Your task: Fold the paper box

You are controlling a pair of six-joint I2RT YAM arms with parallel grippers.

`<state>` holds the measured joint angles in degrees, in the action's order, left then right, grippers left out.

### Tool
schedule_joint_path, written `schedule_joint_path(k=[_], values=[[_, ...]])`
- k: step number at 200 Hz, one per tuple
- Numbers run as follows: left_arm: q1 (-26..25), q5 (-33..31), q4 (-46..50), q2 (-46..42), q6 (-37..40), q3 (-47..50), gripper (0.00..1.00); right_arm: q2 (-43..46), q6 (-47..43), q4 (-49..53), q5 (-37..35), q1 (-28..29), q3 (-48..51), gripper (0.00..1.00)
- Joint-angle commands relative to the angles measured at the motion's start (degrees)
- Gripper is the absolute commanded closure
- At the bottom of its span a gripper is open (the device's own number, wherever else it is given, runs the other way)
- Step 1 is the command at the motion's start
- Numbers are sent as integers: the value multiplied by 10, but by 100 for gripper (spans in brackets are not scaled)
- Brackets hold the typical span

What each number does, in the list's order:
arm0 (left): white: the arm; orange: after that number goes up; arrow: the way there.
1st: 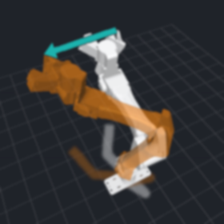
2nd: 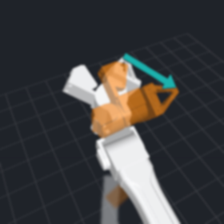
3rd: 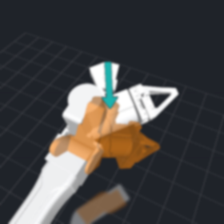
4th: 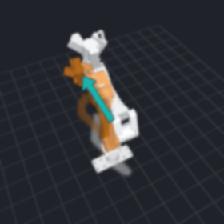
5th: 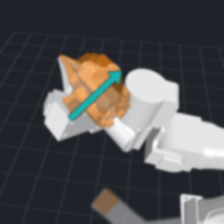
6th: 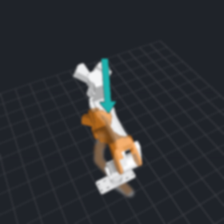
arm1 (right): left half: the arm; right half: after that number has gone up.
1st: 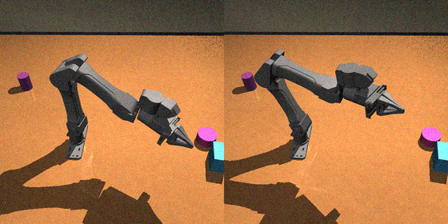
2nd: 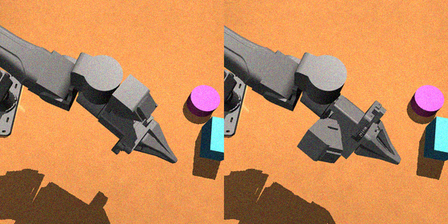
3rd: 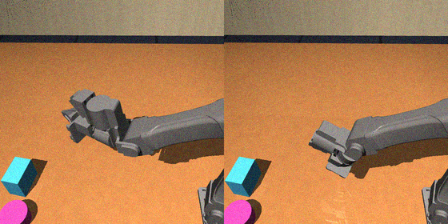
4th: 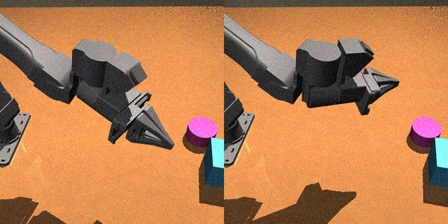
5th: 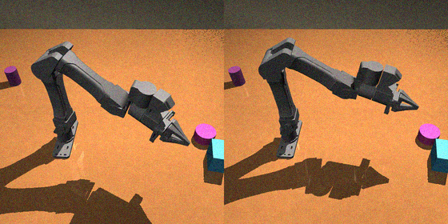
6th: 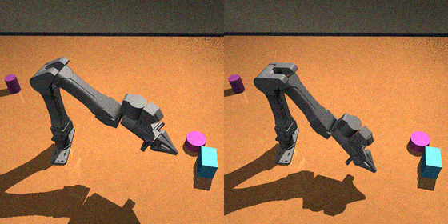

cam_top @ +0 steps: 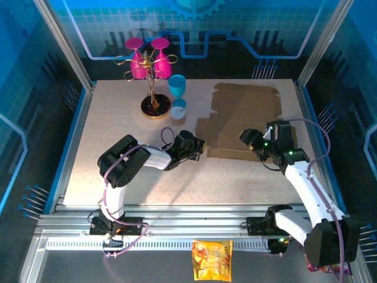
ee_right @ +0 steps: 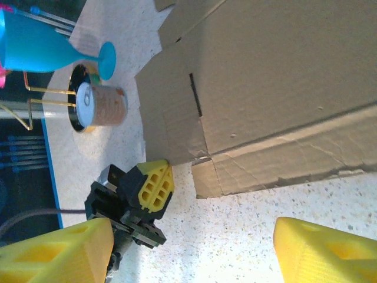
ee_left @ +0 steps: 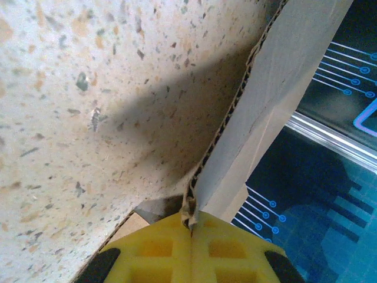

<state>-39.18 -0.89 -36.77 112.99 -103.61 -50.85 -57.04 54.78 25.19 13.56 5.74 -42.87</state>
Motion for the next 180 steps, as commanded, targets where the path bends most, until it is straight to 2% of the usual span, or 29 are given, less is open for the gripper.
schedule_joint_path(k=[1,33,54,115,180], values=[[-3,-19,-13,-36,-14,4,100,44,108,19,-13,-7,33,27],[-3,-21,12,-73,-42,-3,100,105,263,-88,-22,11,126,28],[-3,-19,26,-88,-43,-17,100,120,323,-140,-37,27,176,28],[-3,-12,25,-97,-51,-21,100,85,354,-352,-86,35,266,27],[-3,-7,25,-105,-54,-17,100,-50,348,-491,-53,12,273,33]])
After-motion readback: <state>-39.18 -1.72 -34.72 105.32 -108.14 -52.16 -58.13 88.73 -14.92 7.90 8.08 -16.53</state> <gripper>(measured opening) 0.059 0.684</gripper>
